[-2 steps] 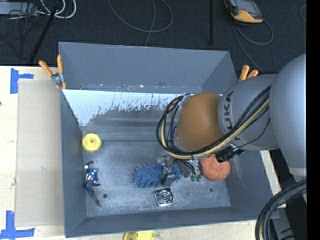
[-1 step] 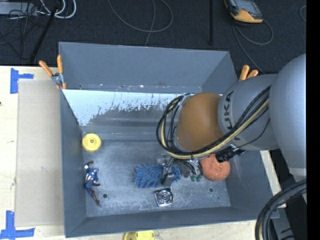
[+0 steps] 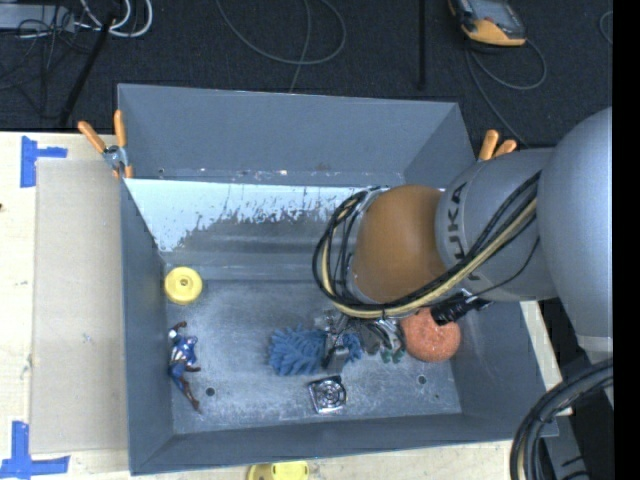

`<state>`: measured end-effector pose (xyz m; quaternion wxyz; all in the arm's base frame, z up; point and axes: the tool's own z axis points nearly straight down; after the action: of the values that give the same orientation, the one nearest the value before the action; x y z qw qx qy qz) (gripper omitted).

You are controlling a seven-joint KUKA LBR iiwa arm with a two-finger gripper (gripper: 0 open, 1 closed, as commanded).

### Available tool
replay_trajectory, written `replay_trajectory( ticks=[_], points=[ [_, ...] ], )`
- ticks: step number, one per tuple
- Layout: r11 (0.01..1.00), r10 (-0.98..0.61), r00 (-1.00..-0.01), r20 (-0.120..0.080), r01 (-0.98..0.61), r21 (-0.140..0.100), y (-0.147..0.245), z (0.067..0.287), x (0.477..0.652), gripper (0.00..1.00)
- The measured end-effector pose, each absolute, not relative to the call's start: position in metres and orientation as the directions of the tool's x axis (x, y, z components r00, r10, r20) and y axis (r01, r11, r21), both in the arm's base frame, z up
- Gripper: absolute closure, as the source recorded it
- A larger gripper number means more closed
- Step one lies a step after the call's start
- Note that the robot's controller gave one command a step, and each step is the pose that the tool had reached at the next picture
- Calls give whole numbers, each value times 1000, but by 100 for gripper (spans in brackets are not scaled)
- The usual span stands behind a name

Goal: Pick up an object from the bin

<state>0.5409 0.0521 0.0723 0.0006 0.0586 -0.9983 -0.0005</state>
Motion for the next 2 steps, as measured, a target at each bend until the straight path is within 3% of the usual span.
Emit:
replay_trajectory(
  ticks=[2],
  points=[
    [993, -115, -993, 1, -115, 1, 52, 72, 541, 100]
  ],
)
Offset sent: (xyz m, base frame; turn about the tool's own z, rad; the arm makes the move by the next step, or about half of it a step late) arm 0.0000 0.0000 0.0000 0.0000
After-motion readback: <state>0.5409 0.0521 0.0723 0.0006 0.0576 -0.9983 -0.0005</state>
